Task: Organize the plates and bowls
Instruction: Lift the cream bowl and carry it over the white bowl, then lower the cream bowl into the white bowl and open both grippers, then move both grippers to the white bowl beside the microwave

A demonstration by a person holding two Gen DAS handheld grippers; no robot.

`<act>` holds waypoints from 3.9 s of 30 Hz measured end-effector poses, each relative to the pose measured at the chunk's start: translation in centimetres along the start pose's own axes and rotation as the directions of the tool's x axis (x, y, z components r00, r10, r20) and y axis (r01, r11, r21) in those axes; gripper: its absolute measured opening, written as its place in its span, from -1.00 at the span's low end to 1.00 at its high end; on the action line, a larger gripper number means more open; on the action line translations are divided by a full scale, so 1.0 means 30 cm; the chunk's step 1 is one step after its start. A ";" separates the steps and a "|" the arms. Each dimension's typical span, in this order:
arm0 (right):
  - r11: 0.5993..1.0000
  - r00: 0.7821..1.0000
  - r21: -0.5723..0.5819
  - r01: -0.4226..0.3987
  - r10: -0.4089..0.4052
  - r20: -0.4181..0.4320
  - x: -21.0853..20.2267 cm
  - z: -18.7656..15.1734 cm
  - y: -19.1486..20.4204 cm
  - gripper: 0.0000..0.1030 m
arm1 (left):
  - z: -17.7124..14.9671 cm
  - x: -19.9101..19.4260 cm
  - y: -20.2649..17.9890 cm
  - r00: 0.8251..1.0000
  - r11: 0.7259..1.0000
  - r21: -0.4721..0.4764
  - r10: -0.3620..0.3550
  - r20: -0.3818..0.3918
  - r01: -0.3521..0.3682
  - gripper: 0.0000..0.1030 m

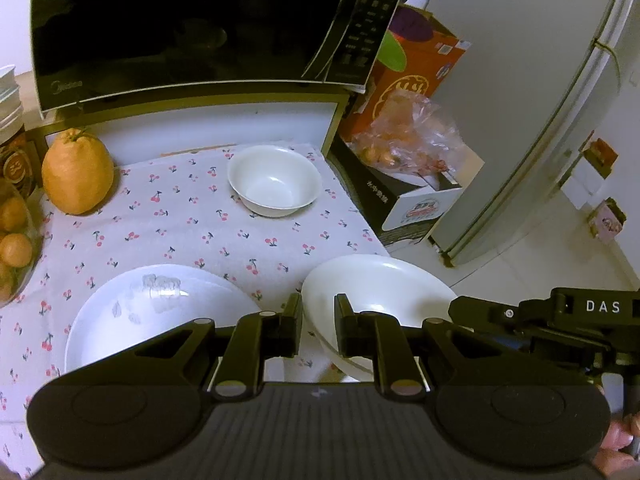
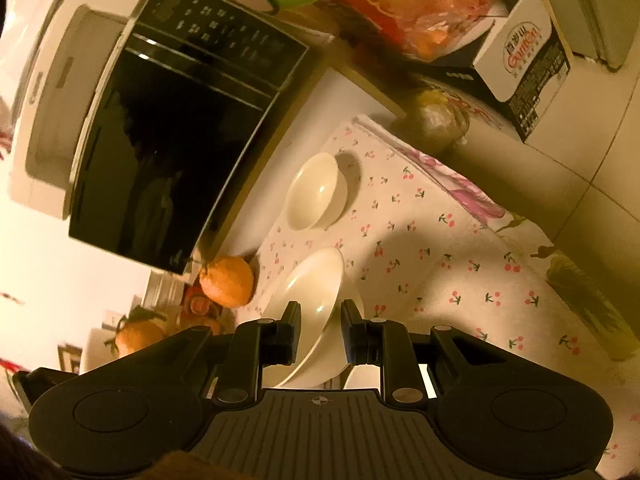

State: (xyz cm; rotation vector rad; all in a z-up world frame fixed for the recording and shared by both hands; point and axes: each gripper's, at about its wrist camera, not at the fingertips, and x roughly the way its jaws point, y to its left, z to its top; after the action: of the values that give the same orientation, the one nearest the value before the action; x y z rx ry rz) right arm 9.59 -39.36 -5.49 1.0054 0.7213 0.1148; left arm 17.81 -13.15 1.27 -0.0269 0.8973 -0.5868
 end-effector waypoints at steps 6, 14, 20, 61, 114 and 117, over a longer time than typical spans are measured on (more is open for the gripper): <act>0.998 0.999 -0.065 0.007 -0.010 -0.037 -0.051 -0.014 -0.004 -0.58 | -0.069 -0.035 -0.030 1.000 1.000 -0.014 -0.007 -0.001 0.007 -0.71; 0.991 0.996 -0.128 0.027 -0.037 -0.079 -0.090 -0.040 -0.025 -0.58 | -0.170 -0.054 -0.098 0.999 0.998 0.053 0.042 0.012 -0.042 -0.71; 0.982 0.992 -0.174 0.070 -0.087 -0.092 -0.087 -0.065 -0.035 -0.58 | -0.244 -0.072 -0.140 0.996 0.991 0.103 0.075 0.056 -0.080 -0.71; 0.894 0.952 -0.384 0.230 -0.289 -0.104 0.043 -0.133 0.005 -0.55 | -0.374 -0.018 -0.119 0.993 0.986 0.130 0.096 0.076 -0.105 -0.71; 0.979 0.980 -0.127 0.160 -0.172 -0.095 0.033 0.014 0.027 0.68 | -0.168 -0.085 -0.030 0.997 0.997 0.045 0.068 0.033 -0.069 0.99; 0.987 0.986 -0.101 0.122 -0.132 -0.103 0.066 0.053 0.075 0.70 | -0.103 -0.076 0.002 0.997 0.997 0.014 0.077 0.023 -0.077 0.99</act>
State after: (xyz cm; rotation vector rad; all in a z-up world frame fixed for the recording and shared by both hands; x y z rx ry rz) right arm 12.59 -38.46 -4.14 0.8651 0.8706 0.0922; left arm 14.48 -11.31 0.95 0.0142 0.8686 -0.5201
